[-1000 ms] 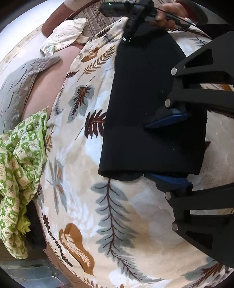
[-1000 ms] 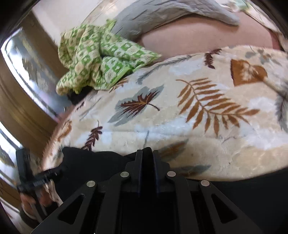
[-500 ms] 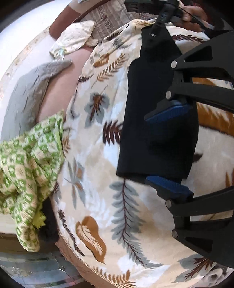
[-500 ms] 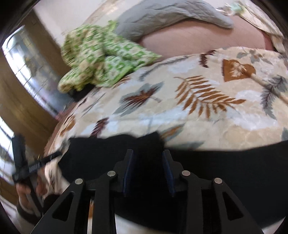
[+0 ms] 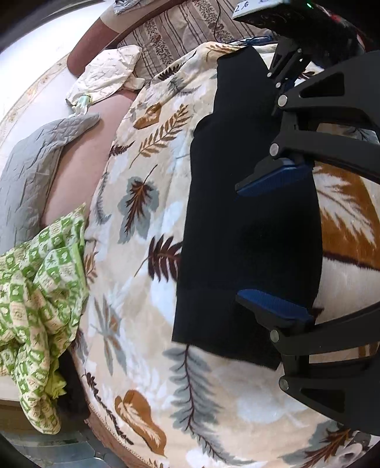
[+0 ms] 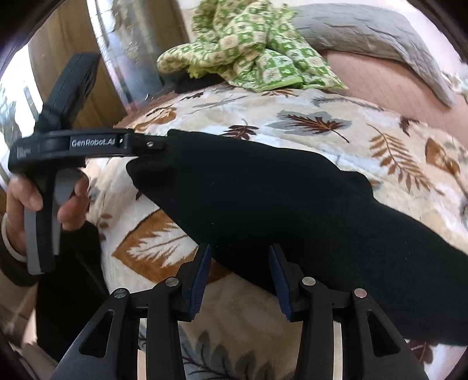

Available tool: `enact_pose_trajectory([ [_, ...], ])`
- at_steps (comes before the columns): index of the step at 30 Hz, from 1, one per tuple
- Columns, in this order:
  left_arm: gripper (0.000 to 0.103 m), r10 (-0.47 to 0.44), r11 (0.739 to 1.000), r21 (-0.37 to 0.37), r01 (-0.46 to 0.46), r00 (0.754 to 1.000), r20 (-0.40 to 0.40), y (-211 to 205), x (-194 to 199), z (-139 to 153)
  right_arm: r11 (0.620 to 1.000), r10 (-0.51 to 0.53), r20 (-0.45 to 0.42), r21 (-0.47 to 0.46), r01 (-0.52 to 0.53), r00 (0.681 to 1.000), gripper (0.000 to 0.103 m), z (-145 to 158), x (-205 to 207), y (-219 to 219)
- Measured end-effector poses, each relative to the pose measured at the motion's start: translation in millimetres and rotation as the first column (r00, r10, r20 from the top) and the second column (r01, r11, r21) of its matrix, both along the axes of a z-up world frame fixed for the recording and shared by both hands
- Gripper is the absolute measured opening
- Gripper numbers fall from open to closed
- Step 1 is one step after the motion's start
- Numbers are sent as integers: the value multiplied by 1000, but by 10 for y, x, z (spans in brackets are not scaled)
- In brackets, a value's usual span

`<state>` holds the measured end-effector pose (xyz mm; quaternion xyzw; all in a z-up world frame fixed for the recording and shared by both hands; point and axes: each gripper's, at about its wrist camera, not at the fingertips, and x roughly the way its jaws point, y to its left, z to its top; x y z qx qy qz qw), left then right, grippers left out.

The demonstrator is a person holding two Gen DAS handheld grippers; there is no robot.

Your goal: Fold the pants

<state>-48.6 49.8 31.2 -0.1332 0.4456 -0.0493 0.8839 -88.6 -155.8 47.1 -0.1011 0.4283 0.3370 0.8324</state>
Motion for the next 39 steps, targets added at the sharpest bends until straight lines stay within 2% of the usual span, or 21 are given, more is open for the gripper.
enact_pose_trajectory([
  [1, 66, -4, 1000, -3, 4, 1000, -7, -30, 7, -8, 999, -3, 29, -38, 4, 1000, 39, -33, 8, 24],
  [2, 66, -7, 1000, 1, 7, 1000, -9, -58, 4, -13, 998, -8, 34, -63, 10, 999, 31, -62, 39, 42],
  [3, 66, -11, 1000, 9, 11, 1000, -8, -84, 0, -10, 997, -13, 27, -70, 15, 1000, 12, -75, 58, 36],
  [4, 66, -16, 1000, 19, 16, 1000, -4, -111, -9, -2, 998, -20, 12, -54, 21, 1000, 7, -67, 72, 5],
  [8, 70, -26, 998, 55, 25, 1000, 6, -194, -19, 15, 1000, -12, 4, 0, 12, 1000, 5, 64, -30, -80],
  [9, 70, -25, 998, 57, 24, 1000, 9, -209, -17, 11, 1000, -7, -11, 27, 7, 1000, 0, 84, -48, -100],
  [10, 70, -24, 998, 56, 24, 1000, 6, -225, -9, 0, 999, 2, -37, 54, 0, 999, 0, 75, -60, -109],
  [11, 70, -25, 998, 56, 25, 1000, 2, -242, 2, -11, 998, 5, -54, 56, -2, 999, 0, 34, -69, -89],
  [13, 70, -22, 998, 60, 22, 1000, -8, -274, 16, -30, 1000, -17, -40, -3, 17, 999, 0, -72, -57, -24],
  [14, 70, -21, 998, 64, 21, 1000, -8, -284, 13, -30, 1000, -27, -59, 5, 27, 998, 0, -99, -44, -30],
  [17, 70, -29, 997, 75, 28, 1000, 4, -344, -1, -3, 993, -57, -92, 98, 66, 994, 5, 26, -48, -200],
  [19, 70, -34, 997, 75, 34, 999, 8, -393, 2, 16, 988, -108, -75, 106, 116, 991, 20, 117, -32, -347],
  [20, 70, -40, 997, 70, 40, 999, 10, -428, 7, 26, 980, -149, -68, 124, 156, 987, 37, 168, -14, -473],
  [21, 70, -47, 997, 64, 46, 999, 11, -472, 12, 38, 971, -182, -65, 142, 190, 981, 50, 200, 1, -590],
  [25, 72, -91, 995, 40, 90, 995, 26, -708, 26, 74, 945, -297, -71, 122, 303, 952, 52, 182, 102, -1002],
  [28, 72, -134, 991, 16, 134, 991, 30, -892, 4, 44, 922, -376, -65, 71, 380, 924, 52, 91, 167, -1278],
  [32, 73, -182, 982, 41, 183, 983, -13, -1130, -16, -116, 884, -462, -92, 34, 466, 882, 50, 6, 218, -1701],
  [35, 76, -176, 979, 102, 178, 984, -24, -1253, -15, -152, 854, -510, -91, 61, 516, 855, 50, 37, 178, -1987],
  [39, 76, -205, 977, 51, 206, 979, -13, -1364, 37, -34, 807, -581, -87, 71, 587, 809, 51, 102, 162, -2313],
])
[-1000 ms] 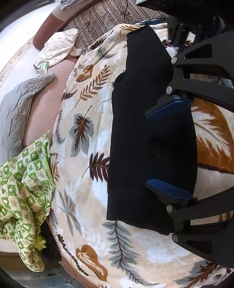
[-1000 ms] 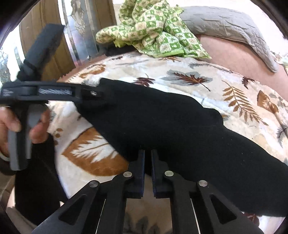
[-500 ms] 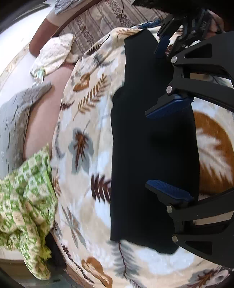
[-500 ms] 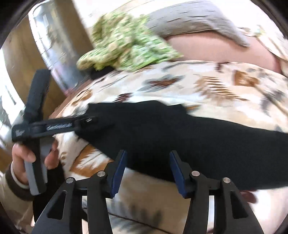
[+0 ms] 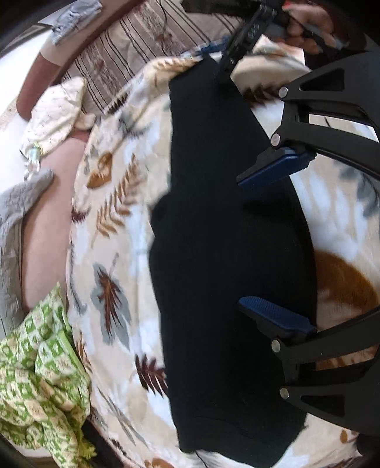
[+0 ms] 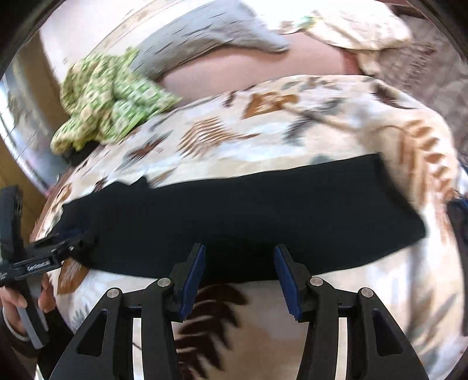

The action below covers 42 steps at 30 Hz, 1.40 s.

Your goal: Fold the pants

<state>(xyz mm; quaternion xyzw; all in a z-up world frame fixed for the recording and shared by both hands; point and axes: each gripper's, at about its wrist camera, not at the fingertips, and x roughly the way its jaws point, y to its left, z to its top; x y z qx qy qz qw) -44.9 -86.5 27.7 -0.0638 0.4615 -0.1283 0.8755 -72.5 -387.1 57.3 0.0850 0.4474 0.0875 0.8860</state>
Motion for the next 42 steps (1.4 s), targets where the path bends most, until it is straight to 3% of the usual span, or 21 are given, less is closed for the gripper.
enact_pose_trajectory([
  [5, 76, -45, 999, -6, 45, 999, 26, -263, 91, 141, 997, -71, 12, -15, 71, 997, 51, 57, -9, -241],
  [8, 76, -79, 997, -4, 79, 996, 30, -411, 123, 161, 996, -90, 15, -27, 91, 996, 56, 66, -22, -309],
  [20, 76, -200, 979, -31, 199, 980, -9, -945, 341, 114, 993, -114, 3, -42, 114, 994, 58, 66, -139, -456],
  [27, 79, -279, 960, -25, 278, 960, -20, -1287, 579, 130, 993, -120, -14, 6, 120, 993, 58, 47, -199, -553],
  [42, 79, -319, 947, 27, 319, 948, -19, -1684, 690, 65, 984, -167, -39, 64, 169, 985, 61, -113, -170, -744],
])
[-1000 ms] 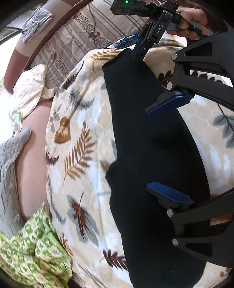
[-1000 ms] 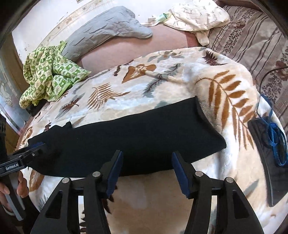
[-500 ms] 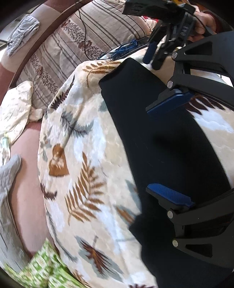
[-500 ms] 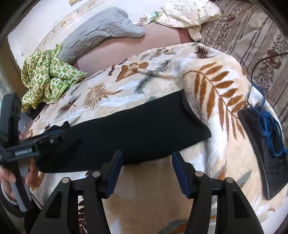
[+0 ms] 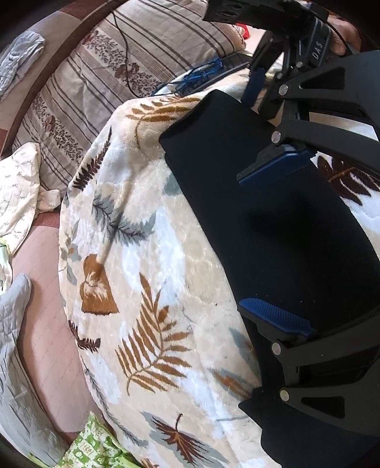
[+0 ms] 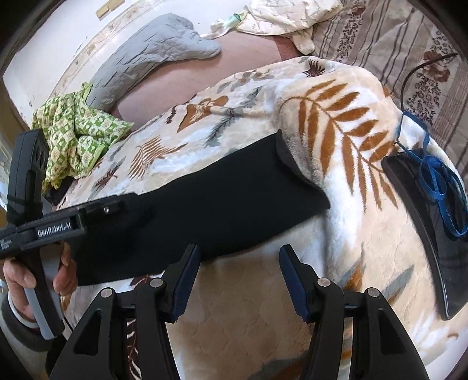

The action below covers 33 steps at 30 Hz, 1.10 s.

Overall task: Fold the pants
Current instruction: 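Press the folded pants down with the left gripper and release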

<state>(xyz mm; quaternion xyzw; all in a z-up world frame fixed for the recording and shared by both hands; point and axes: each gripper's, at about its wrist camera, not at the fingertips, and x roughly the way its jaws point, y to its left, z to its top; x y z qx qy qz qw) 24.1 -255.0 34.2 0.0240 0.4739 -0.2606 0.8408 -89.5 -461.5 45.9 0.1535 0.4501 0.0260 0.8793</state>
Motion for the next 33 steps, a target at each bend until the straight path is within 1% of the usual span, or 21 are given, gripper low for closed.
enact_pose_trajectory([
  [7, 79, -16, 1000, 26, 15, 1000, 8, -24, 32, -11, 1000, -8, 4, 9, 8, 1000, 62, -22, 19, -38],
  [9, 79, -28, 999, 32, 28, 1000, 0, -60, 66, -23, 1000, -7, 5, 13, 7, 1000, 64, -27, 25, -44],
  [12, 79, -83, 996, 35, 83, 996, -16, -157, 137, -26, 1000, -9, 10, 27, 9, 1000, 65, -39, 30, -69],
  [13, 82, -101, 994, 41, 102, 995, -19, -198, 157, -27, 999, -9, 12, 35, 9, 1000, 65, -42, 34, -81],
  [14, 83, -127, 991, 47, 128, 992, -25, -255, 188, -32, 999, -10, 14, 42, 10, 1000, 65, -45, 32, -91],
  [17, 83, -179, 982, 52, 180, 983, -34, -408, 288, -29, 997, -21, 27, 79, 19, 999, 66, -70, 32, -154],
  [20, 83, -241, 970, 31, 243, 969, -59, -592, 450, -33, 990, -39, 49, 140, 32, 998, 68, -106, 39, -222],
  [22, 83, -267, 963, 19, 269, 961, -68, -704, 544, -46, 983, -55, 62, 180, 43, 997, 69, -125, 44, -260],
  [24, 83, -306, 951, 11, 308, 949, -77, -845, 625, -74, 974, -65, 87, 221, 45, 994, 73, -153, 46, -288],
  [25, 83, -327, 945, 8, 328, 942, -80, -915, 660, -85, 973, -68, 99, 229, 44, 993, 74, -165, 48, -291],
  [28, 83, -395, 918, -15, 396, 913, -97, -1121, 763, -135, 975, -57, 130, 220, 27, 990, 76, -170, 66, -269],
  [30, 83, -421, 907, -24, 421, 900, -115, -1239, 820, -184, 978, -53, 148, 207, 22, 988, 78, -177, 82, -238],
  [31, 83, -444, 896, -29, 444, 887, -128, -1315, 838, -227, 980, -46, 156, 198, 14, 987, 79, -178, 96, -207],
  [33, 83, -468, 883, -20, 469, 876, -119, -1414, 839, -268, 984, -32, 166, 176, 2, 986, 81, -177, 136, -167],
])
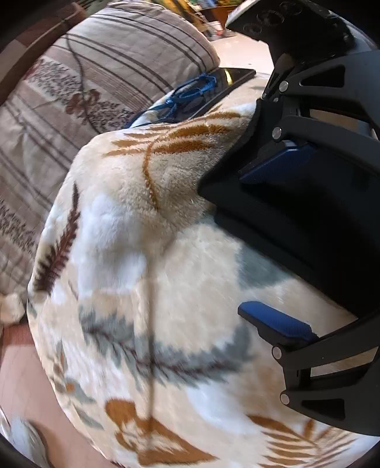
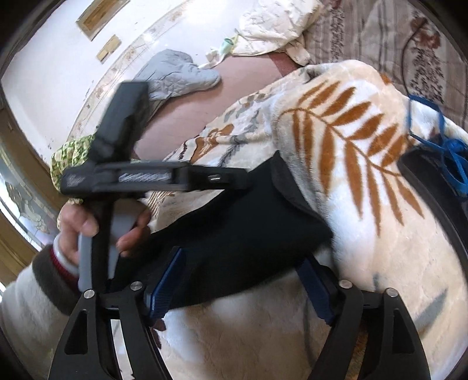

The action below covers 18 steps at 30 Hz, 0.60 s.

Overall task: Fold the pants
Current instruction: 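Press the folded pants down with the left gripper and release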

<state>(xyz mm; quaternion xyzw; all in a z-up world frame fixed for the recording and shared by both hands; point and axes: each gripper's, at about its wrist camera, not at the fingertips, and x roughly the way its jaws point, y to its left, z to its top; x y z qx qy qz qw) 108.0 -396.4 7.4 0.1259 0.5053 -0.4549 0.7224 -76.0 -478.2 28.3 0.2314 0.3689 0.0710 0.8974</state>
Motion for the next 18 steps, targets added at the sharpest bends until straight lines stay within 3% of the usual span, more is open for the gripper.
enact_pose_trajectory([
  [3, 79, -47, 999, -15, 47, 999, 24, -120, -37, 5, 1000, 1, 26, -2, -1, 1000, 80, -24, 55, 16],
  [4, 71, -56, 998, -17, 56, 998, 26, -161, -46, 2, 1000, -10, 37, -4, 10, 999, 78, -24, 65, 10],
  [6, 57, -62, 998, -18, 63, 997, 49, -223, -77, 4, 1000, -30, 34, -4, 30, 999, 54, -46, 83, -30],
  [8, 16, -71, 996, -56, 72, 997, 13, -246, -76, 31, 998, -59, 21, 16, 59, 998, 34, -76, 108, -106],
  [9, 15, -59, 996, -67, 58, 998, -14, -238, -66, 43, 997, -70, 17, 33, 70, 997, 19, -76, 101, -146],
  [10, 14, -46, 997, -68, 45, 999, -10, -204, -70, 67, 996, -70, 20, 58, 69, 997, 14, -64, 102, -175],
  [11, 10, -42, 997, -69, 41, 999, -3, -185, -80, 90, 996, -63, 29, 72, 61, 998, 12, -39, 103, -182],
  [14, 9, -22, 995, -101, 24, 1000, 18, -15, -144, 302, 999, -27, 70, 46, 23, 997, 9, 158, 101, -73],
  [18, 7, 46, 989, -145, -33, 995, 87, 403, -210, 740, 998, 57, 167, 15, -60, 984, 9, 537, 53, 179],
])
